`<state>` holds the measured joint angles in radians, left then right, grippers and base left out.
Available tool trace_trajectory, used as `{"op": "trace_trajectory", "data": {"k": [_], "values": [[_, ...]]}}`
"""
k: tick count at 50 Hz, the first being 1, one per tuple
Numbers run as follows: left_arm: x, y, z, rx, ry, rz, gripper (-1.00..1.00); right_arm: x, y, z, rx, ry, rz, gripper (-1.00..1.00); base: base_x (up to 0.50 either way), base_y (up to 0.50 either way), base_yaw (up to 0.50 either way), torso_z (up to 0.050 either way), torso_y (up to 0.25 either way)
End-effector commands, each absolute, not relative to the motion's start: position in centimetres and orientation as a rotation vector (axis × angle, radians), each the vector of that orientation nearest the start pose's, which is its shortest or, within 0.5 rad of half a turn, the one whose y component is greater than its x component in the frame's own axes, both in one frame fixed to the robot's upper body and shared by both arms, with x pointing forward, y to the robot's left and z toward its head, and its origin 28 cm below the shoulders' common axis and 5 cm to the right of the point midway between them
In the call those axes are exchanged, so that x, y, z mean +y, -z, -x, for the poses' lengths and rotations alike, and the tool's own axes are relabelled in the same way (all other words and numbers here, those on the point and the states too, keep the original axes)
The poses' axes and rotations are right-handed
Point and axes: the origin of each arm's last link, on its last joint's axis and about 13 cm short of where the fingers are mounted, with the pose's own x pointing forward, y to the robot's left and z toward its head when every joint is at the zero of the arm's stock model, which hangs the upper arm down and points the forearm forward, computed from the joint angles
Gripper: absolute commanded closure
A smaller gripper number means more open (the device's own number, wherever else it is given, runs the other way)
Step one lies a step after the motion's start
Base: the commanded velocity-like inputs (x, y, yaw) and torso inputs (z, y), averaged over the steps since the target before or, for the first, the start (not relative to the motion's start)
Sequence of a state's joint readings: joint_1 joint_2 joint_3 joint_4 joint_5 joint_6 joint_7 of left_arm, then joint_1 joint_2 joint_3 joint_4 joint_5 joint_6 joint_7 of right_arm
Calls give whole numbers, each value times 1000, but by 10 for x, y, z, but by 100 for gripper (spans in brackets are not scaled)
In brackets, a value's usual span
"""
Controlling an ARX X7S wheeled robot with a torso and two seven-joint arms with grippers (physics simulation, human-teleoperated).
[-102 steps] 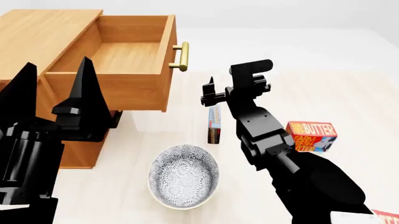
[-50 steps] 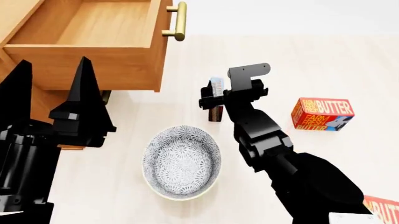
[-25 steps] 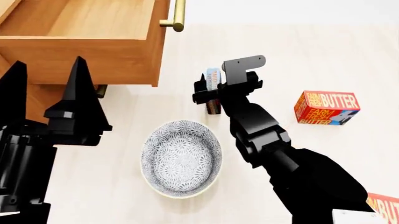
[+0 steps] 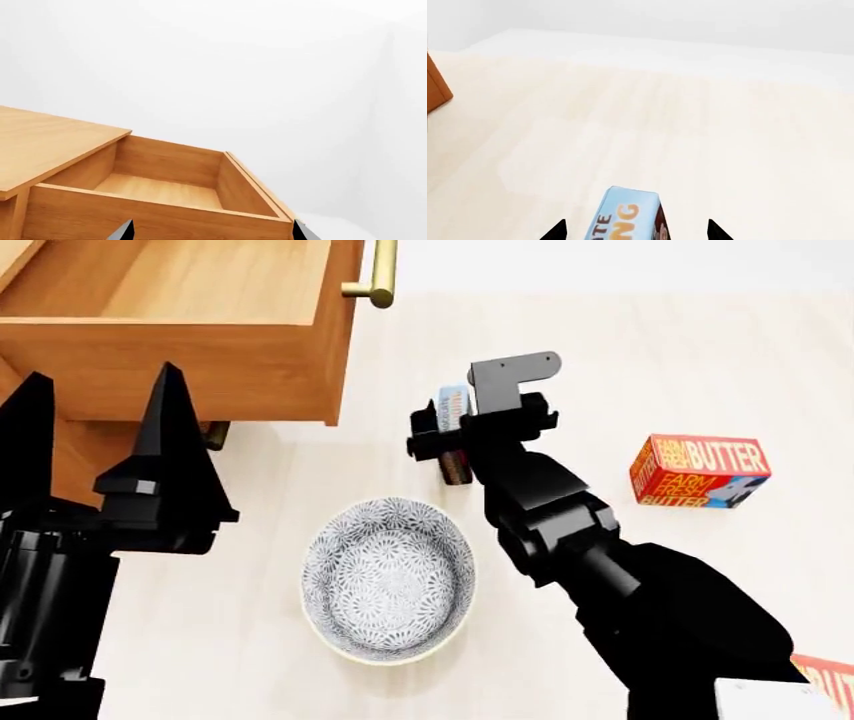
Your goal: Put the chocolate pudding in the top drawer of the cabinet and close it.
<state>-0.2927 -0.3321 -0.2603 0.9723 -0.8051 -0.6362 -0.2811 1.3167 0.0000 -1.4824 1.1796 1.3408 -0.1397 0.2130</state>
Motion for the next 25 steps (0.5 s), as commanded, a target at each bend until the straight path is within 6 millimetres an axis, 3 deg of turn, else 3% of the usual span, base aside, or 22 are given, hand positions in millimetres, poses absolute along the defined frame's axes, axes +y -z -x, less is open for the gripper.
{"op": "trace_trajectory", "data": {"k": [1,16,25], "values": [[239,-225,-178,-577,140,207,-100,-35,-157,-415,177,-99,74,-100,0,0,0,0,0],[237,-223,-187,-576,133,204,-100,-32,-169,-417,170,-109,83,-100,1,0,-1,0,-3],[239,-224,-182,-578,129,203,-100,-32,-170,-417,196,-124,92,-100,0,0,0,0,-1]]}}
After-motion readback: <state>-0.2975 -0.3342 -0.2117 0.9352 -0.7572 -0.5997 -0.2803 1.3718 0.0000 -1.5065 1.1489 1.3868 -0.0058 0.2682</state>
